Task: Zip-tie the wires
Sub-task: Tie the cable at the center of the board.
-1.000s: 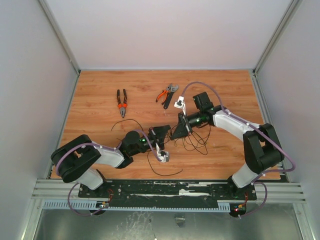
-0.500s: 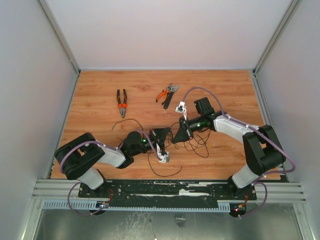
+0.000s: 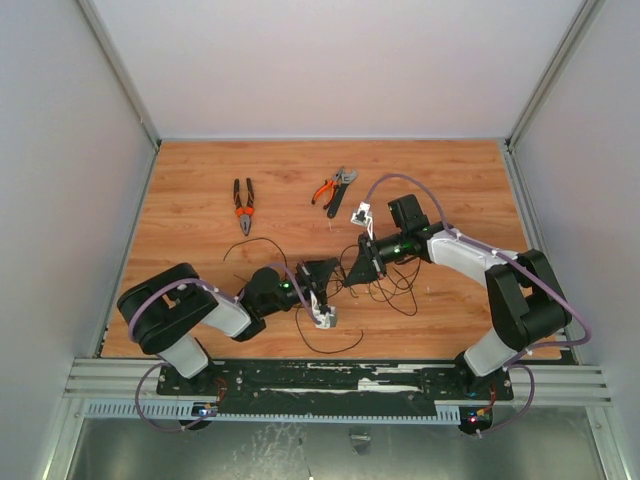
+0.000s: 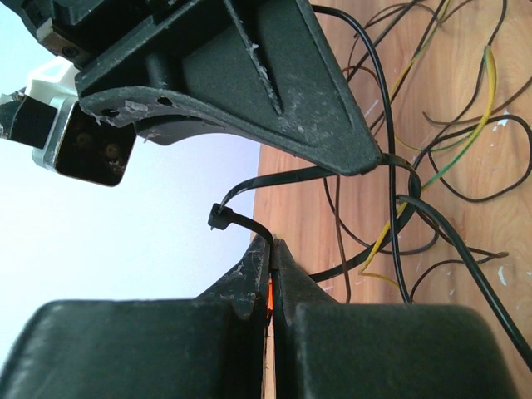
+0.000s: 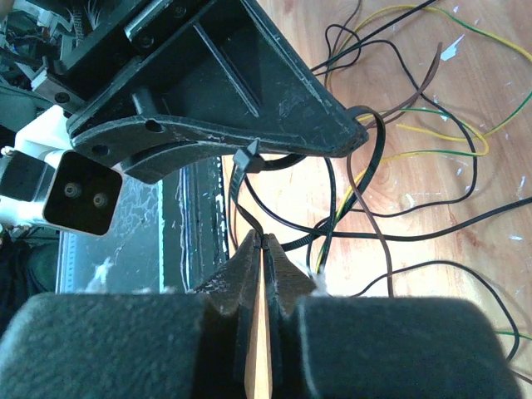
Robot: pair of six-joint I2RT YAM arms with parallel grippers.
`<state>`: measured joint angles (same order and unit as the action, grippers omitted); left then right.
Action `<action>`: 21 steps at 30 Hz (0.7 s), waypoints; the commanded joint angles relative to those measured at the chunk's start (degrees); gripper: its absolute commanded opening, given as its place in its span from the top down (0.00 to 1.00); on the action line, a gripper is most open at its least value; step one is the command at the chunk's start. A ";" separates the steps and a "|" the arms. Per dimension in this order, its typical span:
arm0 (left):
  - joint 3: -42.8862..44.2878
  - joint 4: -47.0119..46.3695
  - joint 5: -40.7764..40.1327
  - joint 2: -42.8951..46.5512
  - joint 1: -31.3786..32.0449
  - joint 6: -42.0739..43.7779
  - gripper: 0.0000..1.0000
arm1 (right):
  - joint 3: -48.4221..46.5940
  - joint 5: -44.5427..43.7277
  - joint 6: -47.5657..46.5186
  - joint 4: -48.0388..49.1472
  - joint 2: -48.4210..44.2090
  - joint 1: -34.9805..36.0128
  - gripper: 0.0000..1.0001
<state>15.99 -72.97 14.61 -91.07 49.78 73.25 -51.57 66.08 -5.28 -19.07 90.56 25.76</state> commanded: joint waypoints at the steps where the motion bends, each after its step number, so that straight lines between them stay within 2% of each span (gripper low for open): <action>1: -1.29 -5.11 -1.18 -1.58 0.93 0.68 1.00 | -1.31 0.80 -0.24 -1.31 0.46 -0.04 1.00; 16: -0.45 -3.58 -1.93 -0.91 1.26 3.54 1.00 | -0.98 -0.48 0.36 -1.98 2.25 0.36 1.00; 21: 0.61 0.87 -3.49 0.16 1.96 7.57 1.00 | -1.53 -0.43 1.37 -1.48 2.45 0.43 1.00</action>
<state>15.44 -74.11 12.67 -91.98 50.63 76.82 -51.59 65.71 -5.02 -20.56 92.58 25.89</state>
